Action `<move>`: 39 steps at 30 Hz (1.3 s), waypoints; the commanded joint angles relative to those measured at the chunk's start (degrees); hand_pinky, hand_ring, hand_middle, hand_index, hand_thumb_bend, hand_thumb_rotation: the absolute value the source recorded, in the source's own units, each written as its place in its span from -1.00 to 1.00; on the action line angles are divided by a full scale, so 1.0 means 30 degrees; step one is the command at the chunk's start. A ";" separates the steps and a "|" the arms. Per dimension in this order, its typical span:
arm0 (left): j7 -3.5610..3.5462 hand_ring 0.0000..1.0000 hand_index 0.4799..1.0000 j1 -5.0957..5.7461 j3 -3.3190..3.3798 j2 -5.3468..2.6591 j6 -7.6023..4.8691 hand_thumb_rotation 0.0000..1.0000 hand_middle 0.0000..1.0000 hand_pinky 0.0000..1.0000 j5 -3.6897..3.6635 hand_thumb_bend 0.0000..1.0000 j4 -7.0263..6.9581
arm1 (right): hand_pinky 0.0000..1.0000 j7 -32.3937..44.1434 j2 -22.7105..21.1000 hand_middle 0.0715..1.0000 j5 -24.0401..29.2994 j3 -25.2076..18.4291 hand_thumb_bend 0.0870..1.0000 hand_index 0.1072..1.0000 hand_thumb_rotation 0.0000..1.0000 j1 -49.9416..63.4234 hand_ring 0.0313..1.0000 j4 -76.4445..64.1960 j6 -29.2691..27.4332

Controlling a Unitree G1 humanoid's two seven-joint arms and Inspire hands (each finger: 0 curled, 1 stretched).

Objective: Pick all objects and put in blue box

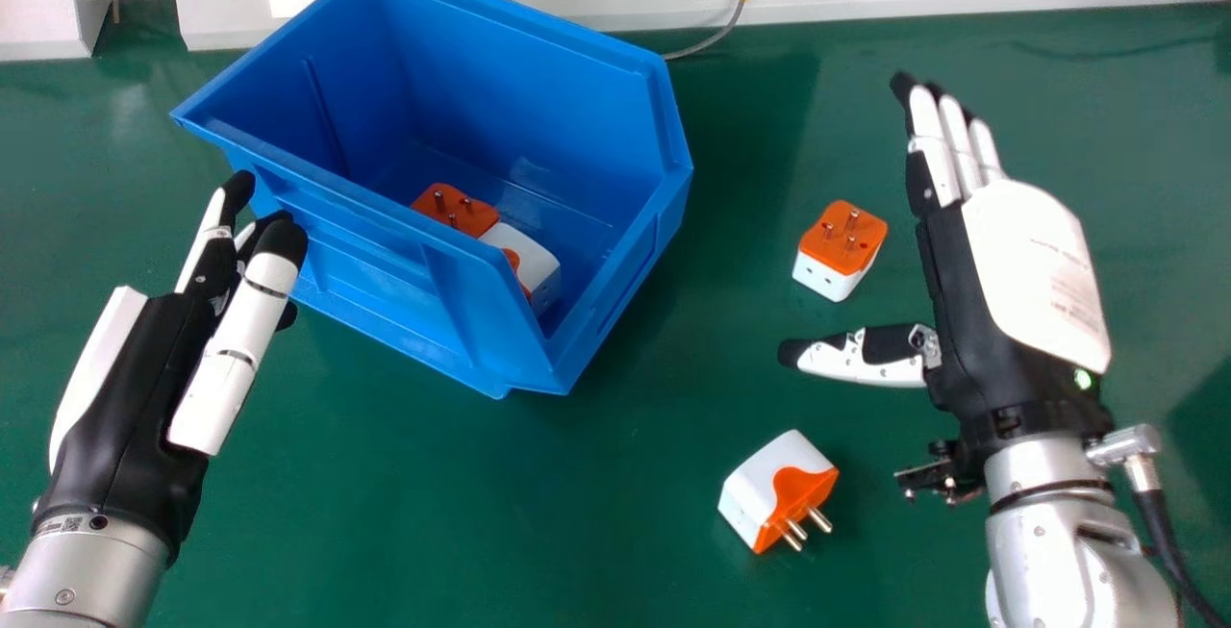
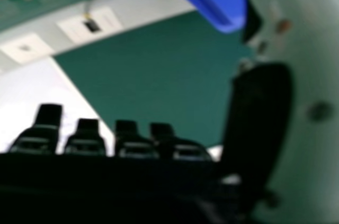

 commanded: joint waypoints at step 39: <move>-0.0263 0.90 1.00 -0.0345 0.0148 0.0448 -0.0430 1.00 0.93 0.76 0.0022 -0.01 0.0070 | 0.72 0.0652 -0.0287 0.87 0.1062 0.2653 0.40 0.74 -0.77 -1.3201 0.86 1.6878 0.4642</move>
